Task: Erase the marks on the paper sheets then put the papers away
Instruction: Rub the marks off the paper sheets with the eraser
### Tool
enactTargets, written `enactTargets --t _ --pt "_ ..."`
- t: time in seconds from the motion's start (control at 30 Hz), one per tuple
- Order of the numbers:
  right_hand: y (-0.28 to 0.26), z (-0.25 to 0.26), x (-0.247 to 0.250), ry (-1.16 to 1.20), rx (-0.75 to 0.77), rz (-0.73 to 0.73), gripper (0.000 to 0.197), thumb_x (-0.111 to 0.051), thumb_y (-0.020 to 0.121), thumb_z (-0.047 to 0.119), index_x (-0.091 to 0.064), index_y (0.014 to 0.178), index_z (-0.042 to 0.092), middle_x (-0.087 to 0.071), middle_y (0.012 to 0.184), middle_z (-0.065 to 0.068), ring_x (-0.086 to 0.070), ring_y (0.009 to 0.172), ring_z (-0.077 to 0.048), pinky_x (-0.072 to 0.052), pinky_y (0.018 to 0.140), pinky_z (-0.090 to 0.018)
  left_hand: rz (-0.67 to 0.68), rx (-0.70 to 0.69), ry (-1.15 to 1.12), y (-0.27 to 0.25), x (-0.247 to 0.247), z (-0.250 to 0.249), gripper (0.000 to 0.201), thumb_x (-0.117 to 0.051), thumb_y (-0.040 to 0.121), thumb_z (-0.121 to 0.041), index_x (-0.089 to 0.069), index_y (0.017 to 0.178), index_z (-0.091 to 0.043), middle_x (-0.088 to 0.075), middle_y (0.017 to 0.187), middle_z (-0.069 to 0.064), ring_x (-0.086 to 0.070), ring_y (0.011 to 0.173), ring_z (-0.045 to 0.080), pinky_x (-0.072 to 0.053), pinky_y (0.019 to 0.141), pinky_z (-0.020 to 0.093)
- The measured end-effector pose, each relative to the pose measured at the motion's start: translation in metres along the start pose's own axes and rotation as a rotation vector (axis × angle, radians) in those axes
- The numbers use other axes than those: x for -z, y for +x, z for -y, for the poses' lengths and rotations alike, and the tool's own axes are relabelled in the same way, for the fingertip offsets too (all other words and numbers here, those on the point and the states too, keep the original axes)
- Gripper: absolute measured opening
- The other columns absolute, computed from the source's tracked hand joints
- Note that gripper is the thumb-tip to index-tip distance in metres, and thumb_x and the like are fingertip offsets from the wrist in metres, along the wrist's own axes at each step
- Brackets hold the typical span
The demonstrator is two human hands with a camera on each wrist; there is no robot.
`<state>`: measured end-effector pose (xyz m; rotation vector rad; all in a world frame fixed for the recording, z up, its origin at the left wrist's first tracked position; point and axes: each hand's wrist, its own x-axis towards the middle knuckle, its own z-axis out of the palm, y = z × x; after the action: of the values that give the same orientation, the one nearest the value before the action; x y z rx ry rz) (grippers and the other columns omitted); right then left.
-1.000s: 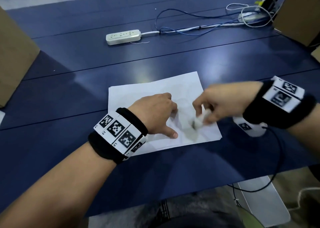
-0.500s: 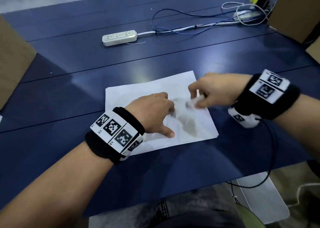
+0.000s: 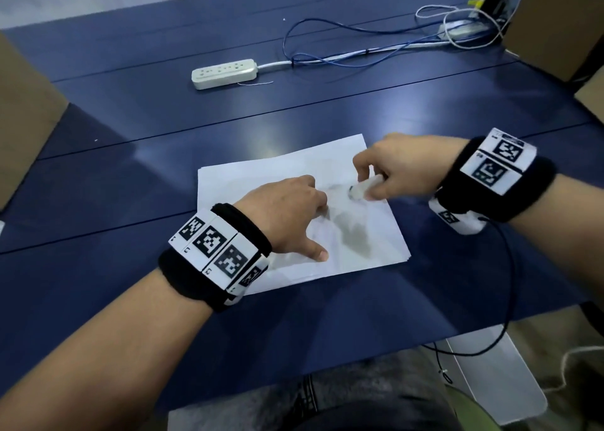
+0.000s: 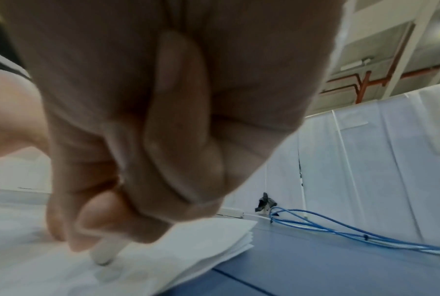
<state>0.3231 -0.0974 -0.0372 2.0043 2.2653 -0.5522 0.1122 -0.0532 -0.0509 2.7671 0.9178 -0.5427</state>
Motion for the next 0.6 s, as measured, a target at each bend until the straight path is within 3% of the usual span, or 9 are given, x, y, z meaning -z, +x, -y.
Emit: enactTargets --t 0.07,0.13,0.2,0.27,0.37,0.43,0.5,0.6 --pt "-0.010 0.005 -0.002 0.035 0.051 0.041 0.015 -0.071 0.080 0.029 -0.063 0.090 0.022 -0.059 0.058 0.008 -0.056 0.065 -0.002 -0.050 0.063 -0.025 0.000 0.003 0.003 0.000 0.000 0.000 0.067 -0.073 0.070 -0.066 -0.057 0.123 -0.028 -0.046 0.112 -0.008 -0.055 0.100 0.017 -0.051 0.083 0.040" --pt "-0.025 0.013 -0.007 0.079 0.131 0.192 0.015 -0.075 0.076 0.025 -0.065 0.087 0.022 -0.059 0.057 0.003 -0.051 0.054 -0.002 -0.038 0.049 -0.013 -0.002 0.003 0.002 0.000 0.000 0.000 0.067 -0.073 0.070 -0.066 -0.057 0.122 -0.027 -0.046 0.112 -0.008 -0.055 0.098 0.017 -0.051 0.082 0.039" --pt "-0.033 0.019 -0.010 0.100 0.173 0.298 0.016 -0.076 0.074 0.025 -0.065 0.085 0.024 -0.060 0.059 -0.001 -0.049 0.052 -0.007 -0.036 0.047 -0.016 -0.004 0.004 0.001 0.001 -0.001 0.000 0.066 -0.074 0.070 -0.066 -0.057 0.121 -0.027 -0.046 0.112 -0.009 -0.055 0.096 0.016 -0.051 0.080 0.037" --pt "-0.023 0.015 -0.008 0.064 0.150 0.226 0.017 -0.076 0.076 0.031 -0.066 0.088 0.027 -0.060 0.059 0.002 -0.050 0.053 -0.007 -0.041 0.052 -0.019 -0.004 0.001 0.007 0.002 -0.001 0.001 0.066 -0.074 0.070 -0.066 -0.057 0.121 -0.028 -0.046 0.111 -0.008 -0.055 0.097 0.016 -0.051 0.081 0.037" --pt "-0.001 0.002 -0.001 0.020 0.060 0.025 0.018 -0.072 0.081 0.035 -0.064 0.094 0.026 -0.059 0.063 0.010 -0.056 0.067 -0.009 -0.051 0.067 -0.033 -0.005 -0.008 0.008 0.002 0.000 0.001 0.065 -0.073 0.070 -0.066 -0.057 0.121 -0.030 -0.044 0.110 -0.009 -0.054 0.098 0.016 -0.048 0.080 0.034" --pt "0.002 -0.001 -0.001 0.021 0.057 -0.012 0.015 -0.070 0.082 0.033 -0.061 0.090 0.025 -0.059 0.062 0.009 -0.056 0.069 -0.012 -0.051 0.067 -0.034 -0.012 -0.007 0.004 0.002 0.001 0.000 0.065 -0.074 0.069 -0.066 -0.057 0.120 -0.030 -0.044 0.109 -0.010 -0.053 0.095 0.015 -0.047 0.078 0.033" --pt "-0.009 0.004 -0.005 0.057 0.101 0.091 0.016 -0.072 0.079 0.032 -0.061 0.087 0.024 -0.060 0.061 0.004 -0.054 0.060 -0.006 -0.049 0.061 -0.030 -0.012 -0.001 0.001 0.001 0.001 0.000 0.065 -0.074 0.069 -0.066 -0.057 0.121 -0.029 -0.046 0.110 -0.009 -0.054 0.095 0.016 -0.049 0.081 0.035" --pt "-0.029 0.015 -0.011 0.142 0.166 0.345 0.020 -0.076 0.075 0.032 -0.063 0.087 0.024 -0.061 0.061 -0.003 -0.048 0.050 -0.009 -0.042 0.052 -0.028 -0.007 -0.003 0.004 0.001 0.000 0.001 0.066 -0.074 0.070 -0.066 -0.056 0.121 -0.027 -0.047 0.111 -0.007 -0.055 0.095 0.017 -0.051 0.081 0.038"
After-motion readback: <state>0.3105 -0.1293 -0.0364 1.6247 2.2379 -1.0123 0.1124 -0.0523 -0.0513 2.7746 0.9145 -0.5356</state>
